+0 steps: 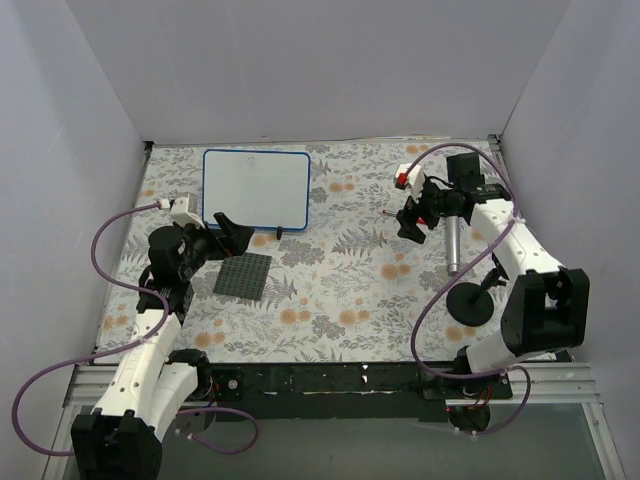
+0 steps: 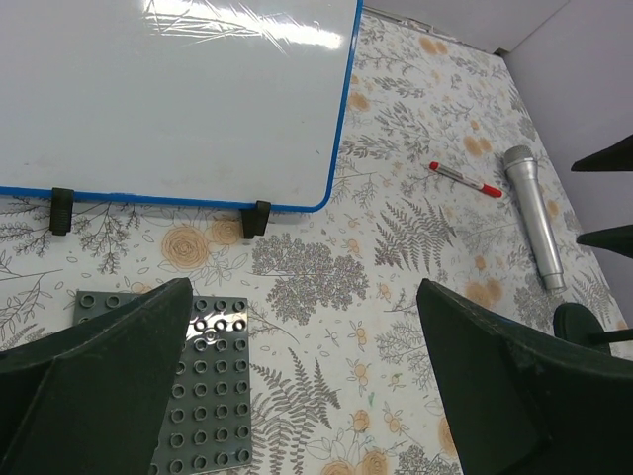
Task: Write a sentence on the whiteboard
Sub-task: Pick up the whiteboard marker from the center of the board.
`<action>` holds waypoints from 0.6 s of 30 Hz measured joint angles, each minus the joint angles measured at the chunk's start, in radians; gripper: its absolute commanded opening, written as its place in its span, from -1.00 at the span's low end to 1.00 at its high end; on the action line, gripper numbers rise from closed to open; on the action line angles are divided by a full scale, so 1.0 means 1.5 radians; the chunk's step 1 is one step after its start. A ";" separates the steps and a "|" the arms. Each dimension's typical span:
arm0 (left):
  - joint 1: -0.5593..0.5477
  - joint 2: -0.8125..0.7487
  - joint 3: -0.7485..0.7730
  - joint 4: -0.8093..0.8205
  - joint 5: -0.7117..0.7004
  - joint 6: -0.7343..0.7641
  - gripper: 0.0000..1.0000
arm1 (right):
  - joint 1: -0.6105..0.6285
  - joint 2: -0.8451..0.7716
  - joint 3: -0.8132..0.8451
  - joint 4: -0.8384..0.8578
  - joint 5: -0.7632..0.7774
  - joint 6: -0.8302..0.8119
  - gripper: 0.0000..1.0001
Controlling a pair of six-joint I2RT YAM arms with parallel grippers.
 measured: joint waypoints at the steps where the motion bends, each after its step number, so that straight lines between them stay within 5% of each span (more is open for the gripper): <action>1: -0.004 0.002 0.000 0.000 -0.001 0.007 0.96 | 0.002 0.022 0.017 -0.017 0.001 -0.029 1.00; 6: -0.034 0.025 0.001 -0.003 -0.005 0.033 0.97 | -0.002 0.130 0.095 -0.072 0.027 -0.110 1.00; 18: -0.038 0.028 0.001 -0.006 -0.010 0.051 0.96 | -0.002 0.329 0.259 -0.091 0.123 -0.118 0.80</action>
